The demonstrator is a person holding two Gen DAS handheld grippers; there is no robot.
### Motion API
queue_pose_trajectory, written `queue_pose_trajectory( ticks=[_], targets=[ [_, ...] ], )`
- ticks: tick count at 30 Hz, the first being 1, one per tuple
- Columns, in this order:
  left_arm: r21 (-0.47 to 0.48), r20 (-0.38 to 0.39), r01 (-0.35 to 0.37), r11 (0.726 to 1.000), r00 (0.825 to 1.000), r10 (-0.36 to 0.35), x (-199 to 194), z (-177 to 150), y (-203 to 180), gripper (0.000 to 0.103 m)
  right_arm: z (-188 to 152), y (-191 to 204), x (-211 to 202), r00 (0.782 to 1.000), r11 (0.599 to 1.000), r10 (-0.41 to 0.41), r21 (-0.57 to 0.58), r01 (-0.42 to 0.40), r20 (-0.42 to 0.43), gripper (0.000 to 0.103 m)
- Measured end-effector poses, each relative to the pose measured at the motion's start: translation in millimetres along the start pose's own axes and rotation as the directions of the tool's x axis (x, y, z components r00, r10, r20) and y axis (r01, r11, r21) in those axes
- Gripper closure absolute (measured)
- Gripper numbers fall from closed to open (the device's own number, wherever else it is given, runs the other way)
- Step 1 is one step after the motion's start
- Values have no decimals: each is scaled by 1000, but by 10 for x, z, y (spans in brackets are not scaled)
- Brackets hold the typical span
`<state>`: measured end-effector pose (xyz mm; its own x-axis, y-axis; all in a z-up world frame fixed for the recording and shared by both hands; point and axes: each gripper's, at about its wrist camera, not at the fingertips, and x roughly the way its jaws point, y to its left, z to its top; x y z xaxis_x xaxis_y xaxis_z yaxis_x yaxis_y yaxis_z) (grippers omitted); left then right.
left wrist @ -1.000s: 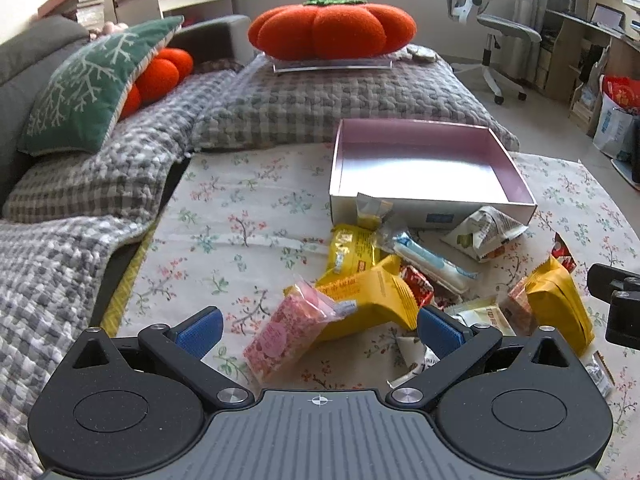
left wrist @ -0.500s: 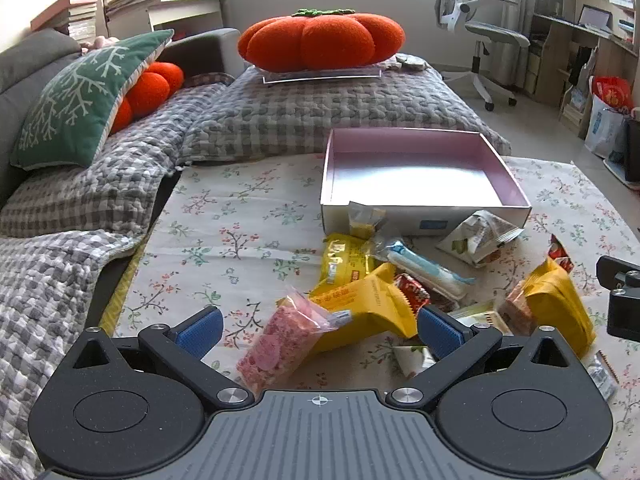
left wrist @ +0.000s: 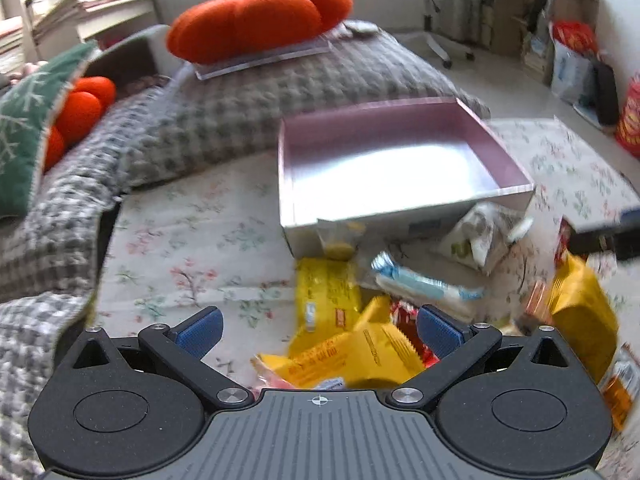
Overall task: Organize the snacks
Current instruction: 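Grasp a yellow cake with the right gripper while the left gripper grasps another yellow cake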
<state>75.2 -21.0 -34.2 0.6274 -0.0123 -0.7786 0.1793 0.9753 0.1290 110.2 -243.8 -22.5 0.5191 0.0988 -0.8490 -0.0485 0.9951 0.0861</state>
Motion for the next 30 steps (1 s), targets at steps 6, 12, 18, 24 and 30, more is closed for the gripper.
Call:
queue_pose_trajectory(
  ticks=[6,12,18,24,30],
  targets=[
    [168,76,-63,984,996,50,-173,-262,114,0,-150,55,9,995,994,78,-76,-83,-66,17],
    [324,35,-4,946,999,-8,8,-327,-4,0,-422,294,71,985,977,63,-190,-94,-160,28],
    [365,-41,15,931,999,0,346,-338,-100,7,-435,346,180,984,977,9,-208,-46,-179,37],
    [245,-77,72,967,996,-55,409,-240,-50,59,-440,279,255,979,986,32,-155,-64,-202,57],
    [197,-33,80,977,997,-75,246,-206,-68,65,-422,307,161,979,987,95,-114,-117,-178,68]
  ],
)
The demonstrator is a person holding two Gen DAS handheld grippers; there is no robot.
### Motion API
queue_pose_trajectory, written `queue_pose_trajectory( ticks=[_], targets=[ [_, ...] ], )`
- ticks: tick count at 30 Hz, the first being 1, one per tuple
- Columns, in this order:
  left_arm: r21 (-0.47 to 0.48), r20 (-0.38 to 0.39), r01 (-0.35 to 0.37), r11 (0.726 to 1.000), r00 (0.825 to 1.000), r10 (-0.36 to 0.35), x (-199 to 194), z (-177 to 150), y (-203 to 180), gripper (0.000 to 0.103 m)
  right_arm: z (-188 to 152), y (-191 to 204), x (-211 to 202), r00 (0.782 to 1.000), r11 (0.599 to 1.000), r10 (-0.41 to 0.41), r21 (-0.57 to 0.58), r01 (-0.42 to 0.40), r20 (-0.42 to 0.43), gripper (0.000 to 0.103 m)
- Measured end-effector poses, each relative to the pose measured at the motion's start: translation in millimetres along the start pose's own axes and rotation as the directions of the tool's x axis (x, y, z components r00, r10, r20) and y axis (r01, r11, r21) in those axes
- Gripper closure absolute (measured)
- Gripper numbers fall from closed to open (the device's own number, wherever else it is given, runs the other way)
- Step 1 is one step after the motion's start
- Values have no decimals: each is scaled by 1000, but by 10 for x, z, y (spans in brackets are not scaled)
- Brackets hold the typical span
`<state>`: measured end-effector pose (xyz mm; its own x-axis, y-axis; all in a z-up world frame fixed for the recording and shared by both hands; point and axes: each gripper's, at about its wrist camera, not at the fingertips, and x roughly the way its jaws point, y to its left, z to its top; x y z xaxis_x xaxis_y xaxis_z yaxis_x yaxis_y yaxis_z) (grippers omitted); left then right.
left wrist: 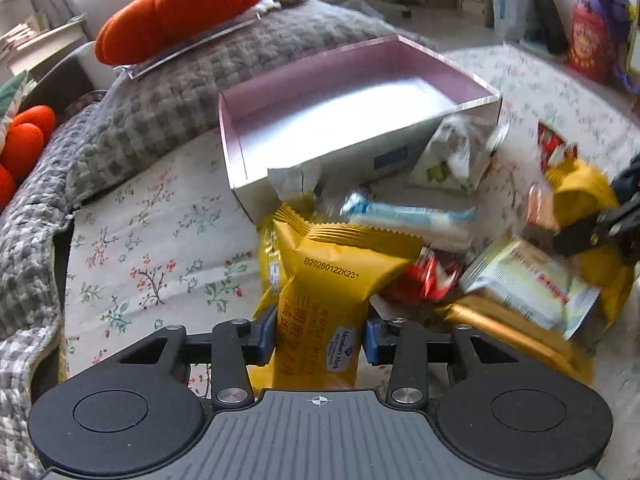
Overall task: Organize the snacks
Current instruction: 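Grasp a yellow cake with the right gripper while the left gripper grasps another yellow cake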
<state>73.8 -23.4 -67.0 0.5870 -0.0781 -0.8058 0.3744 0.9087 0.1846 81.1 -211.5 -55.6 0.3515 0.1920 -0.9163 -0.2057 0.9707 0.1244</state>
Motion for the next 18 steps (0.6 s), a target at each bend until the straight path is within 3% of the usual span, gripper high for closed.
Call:
queue_pose_trajectory(
  ticks=[13,18],
  targets=[
    [-109,70,30,994,997,-22,-250,105,-16,66,42,-61,-157,994,997,43,53,-48,96,70],
    [-255,163,115,960,984,-74,-410,164,252,66,105,-119,-266,983,992,62,93,-79,174,70]
  ],
)
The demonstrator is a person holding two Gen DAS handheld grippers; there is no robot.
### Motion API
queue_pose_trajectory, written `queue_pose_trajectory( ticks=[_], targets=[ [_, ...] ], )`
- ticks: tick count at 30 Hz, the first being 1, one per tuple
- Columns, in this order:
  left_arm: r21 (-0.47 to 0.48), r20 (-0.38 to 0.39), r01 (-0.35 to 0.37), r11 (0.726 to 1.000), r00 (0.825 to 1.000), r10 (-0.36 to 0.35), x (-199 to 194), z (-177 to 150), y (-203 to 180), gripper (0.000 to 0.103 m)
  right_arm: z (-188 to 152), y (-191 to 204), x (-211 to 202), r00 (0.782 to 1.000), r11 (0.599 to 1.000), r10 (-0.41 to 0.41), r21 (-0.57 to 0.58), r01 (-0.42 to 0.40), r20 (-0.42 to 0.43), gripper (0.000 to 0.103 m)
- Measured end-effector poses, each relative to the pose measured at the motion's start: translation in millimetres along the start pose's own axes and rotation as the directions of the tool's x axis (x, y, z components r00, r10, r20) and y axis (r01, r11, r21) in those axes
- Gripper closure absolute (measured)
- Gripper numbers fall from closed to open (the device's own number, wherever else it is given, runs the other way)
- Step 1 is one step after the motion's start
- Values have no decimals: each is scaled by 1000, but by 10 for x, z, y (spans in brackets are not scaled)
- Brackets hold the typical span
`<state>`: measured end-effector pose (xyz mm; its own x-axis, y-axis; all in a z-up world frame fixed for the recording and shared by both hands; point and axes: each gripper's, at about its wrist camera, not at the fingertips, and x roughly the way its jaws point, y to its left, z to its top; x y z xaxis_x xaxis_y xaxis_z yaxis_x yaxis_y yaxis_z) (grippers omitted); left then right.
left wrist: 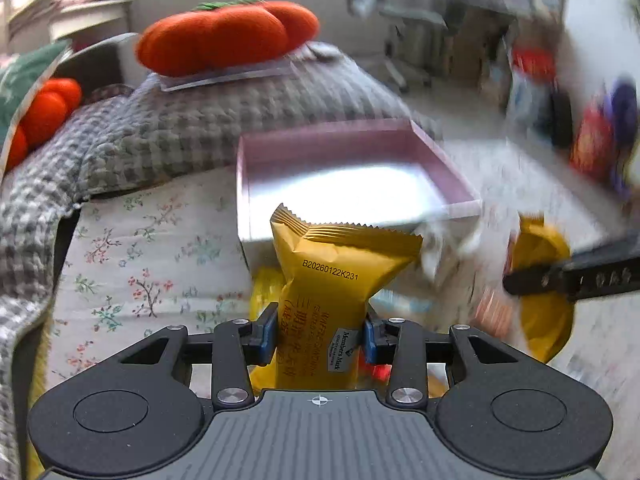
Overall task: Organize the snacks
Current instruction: 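Lower both yellow cakes into the box and open both grippers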
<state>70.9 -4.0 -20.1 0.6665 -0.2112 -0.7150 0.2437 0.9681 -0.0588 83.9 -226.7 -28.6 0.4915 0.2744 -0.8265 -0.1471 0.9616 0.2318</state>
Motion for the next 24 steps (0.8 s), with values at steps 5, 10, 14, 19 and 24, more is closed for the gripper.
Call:
queue_pose_trajectory(
  ticks=[5,10,14,19,24],
  targets=[
    [-116,84,3,993,996,7,2,221,162,66,241,-23,-92,994,999,-24,37,20,109,70],
    [-207,120,35,978,993,-10,239,614,257,66,617,-76,31,984,997,-49,58,40,174,70],
    [-249,143,50,967,990,-14,550,847,316,66,929,-155,115,965,994,-44,110,16,258,70],
    [-228,118,10,974,993,18,947,914,281,66,1027,-134,397,959,995,-51,93,26,279,70],
    [-206,90,-13,978,995,33,1088,839,280,66,996,-248,678,966,990,-81,134,49,244,70]
  ],
)
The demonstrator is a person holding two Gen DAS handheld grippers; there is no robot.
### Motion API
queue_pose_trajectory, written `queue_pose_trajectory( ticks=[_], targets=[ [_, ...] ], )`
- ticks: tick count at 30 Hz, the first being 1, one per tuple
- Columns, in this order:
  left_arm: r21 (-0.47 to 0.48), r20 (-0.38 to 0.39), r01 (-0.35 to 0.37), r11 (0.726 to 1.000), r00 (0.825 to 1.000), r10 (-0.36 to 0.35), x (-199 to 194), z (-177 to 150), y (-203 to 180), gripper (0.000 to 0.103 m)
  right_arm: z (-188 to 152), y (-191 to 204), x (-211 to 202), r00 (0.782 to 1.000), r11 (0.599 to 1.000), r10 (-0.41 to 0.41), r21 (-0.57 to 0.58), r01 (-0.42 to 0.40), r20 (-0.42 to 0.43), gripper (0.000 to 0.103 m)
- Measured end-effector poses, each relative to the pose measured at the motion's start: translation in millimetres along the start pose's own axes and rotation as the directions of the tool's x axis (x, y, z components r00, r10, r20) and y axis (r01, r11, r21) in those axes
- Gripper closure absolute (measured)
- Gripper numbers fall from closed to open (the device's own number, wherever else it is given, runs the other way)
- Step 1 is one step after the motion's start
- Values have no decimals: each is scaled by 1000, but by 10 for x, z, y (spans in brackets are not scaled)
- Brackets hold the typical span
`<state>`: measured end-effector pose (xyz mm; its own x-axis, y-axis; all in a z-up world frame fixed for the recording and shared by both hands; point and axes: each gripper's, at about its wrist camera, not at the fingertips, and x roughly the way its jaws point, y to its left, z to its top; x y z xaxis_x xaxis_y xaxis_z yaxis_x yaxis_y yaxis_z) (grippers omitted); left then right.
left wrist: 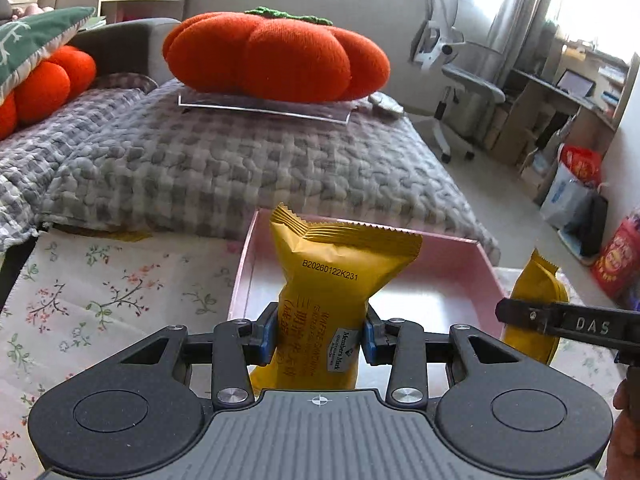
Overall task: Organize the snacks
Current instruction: 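Lower both yellow cakes into the box and open both grippers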
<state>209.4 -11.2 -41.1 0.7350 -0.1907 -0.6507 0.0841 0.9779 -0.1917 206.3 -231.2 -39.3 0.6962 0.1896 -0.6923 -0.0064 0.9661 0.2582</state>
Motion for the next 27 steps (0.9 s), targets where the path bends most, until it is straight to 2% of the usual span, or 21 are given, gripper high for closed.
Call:
queue_pose_trajectory(
  ticks=[3,5,6,7,8,9,11,14,18,19,22,24,27],
  targets=[
    [5,-10,1,1000,1000,-1,4,-31,34,63,-31,42,49,999,1000,-9,-29,8,-33,66],
    [3,-7,3,1000,1000,-3,-33,-23,55,57,-40,56,42,998,999,-9,-35,7,-56,56],
    [-3,3,4,1000,1000,-4,-85,-4,79,50,-47,72,-8,999,999,-9,-37,7,-53,51],
    [-16,19,5,1000,1000,-5,-142,23,102,41,-43,76,-67,999,999,-10,-39,8,-44,40],
    [-32,38,6,999,999,-5,-213,53,135,37,-34,79,-147,1000,999,-17,-40,16,-24,31],
    [-52,57,3,999,998,0,-303,83,165,32,-17,78,-240,1000,999,-23,-38,23,-2,27],
    [-84,82,8,996,997,-1,-475,128,206,29,26,51,-417,999,1000,-12,-23,13,36,19],
    [-88,122,-4,996,992,15,-774,138,198,21,48,32,-681,997,1000,11,-1,-11,79,9],
    [-60,166,-30,998,985,40,-1188,-62,151,8,-48,110,-1027,993,1000,22,-14,-21,119,1],
    [-54,163,-35,998,986,44,-1255,-124,150,5,-60,133,-1074,992,1000,24,-21,-22,127,1],
    [-27,126,-73,997,989,76,-1399,-316,161,4,-152,212,-1287,990,998,8,-68,2,142,0],
    [-4,117,-97,995,988,97,-1462,-413,170,4,-240,215,-1306,993,997,-36,-62,43,115,0],
    [26,88,-116,993,990,113,-1507,-543,201,4,-423,154,-1225,999,998,-41,-44,42,20,1]
  ],
)
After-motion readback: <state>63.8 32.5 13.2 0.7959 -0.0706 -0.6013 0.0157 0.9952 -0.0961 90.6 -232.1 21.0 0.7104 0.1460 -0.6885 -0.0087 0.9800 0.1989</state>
